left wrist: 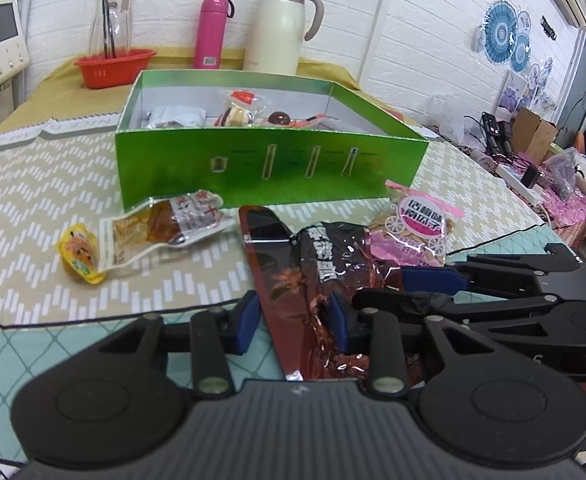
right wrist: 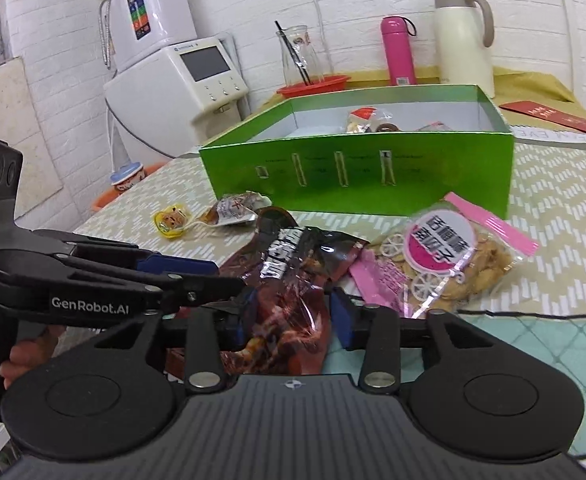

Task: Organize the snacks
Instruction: 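Lift the brown jerky bags with both tools and carry them over the green box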

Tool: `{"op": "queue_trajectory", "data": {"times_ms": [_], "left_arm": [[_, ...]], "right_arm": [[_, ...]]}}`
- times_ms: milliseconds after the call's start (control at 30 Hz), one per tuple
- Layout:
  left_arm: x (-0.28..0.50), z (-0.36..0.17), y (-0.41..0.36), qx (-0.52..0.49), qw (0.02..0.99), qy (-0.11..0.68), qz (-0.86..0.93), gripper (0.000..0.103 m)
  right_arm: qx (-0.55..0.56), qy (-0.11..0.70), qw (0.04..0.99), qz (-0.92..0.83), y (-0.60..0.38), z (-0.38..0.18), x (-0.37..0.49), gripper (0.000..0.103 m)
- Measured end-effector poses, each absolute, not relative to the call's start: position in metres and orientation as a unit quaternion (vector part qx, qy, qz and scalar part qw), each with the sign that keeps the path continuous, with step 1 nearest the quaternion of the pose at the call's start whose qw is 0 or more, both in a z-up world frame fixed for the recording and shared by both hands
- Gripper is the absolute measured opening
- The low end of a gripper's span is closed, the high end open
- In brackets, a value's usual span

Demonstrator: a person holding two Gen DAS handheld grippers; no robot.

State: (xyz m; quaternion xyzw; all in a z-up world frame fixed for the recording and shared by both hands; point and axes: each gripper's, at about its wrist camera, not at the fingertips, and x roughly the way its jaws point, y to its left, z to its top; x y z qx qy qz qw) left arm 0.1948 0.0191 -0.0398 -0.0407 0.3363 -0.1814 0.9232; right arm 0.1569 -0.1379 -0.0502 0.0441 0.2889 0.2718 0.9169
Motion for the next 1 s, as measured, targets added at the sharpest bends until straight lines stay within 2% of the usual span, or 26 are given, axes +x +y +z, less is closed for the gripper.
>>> {"op": "queue_trajectory", "data": {"times_ms": [67,100,133,533,733,1000], "left_arm": [[0.194,-0.038,0.018,-0.039,0.923,0.341,-0.176,0.033],[0.193,-0.035,0.019,-0.039,0.923,0.341,-0.176,0.032],[0.192,-0.033,0.020,-0.042,0.922,0.341,-0.179,0.031],[0.190,0.022,0.020,-0.061,0.941,0.269,-0.196,0.030],[0.233,0.049,0.009,-0.078,0.950,0.240,-0.184,0.029],[0.311,0.062,-0.014,-0.090,0.949,0.250,-0.167,0.028]], "right_arm": [[0.034,0.288,0.921,0.260,-0.133,-0.045,0.154,0.055],[0.023,0.283,0.925,0.254,-0.132,-0.041,0.151,0.038],[0.012,0.278,0.927,0.253,-0.132,-0.038,0.147,0.034],[0.014,0.199,0.942,0.270,-0.146,0.016,0.137,0.029],[0.023,0.165,0.954,0.250,-0.155,0.036,0.170,0.029],[0.077,0.166,0.955,0.234,-0.180,0.038,0.237,0.029]]}}
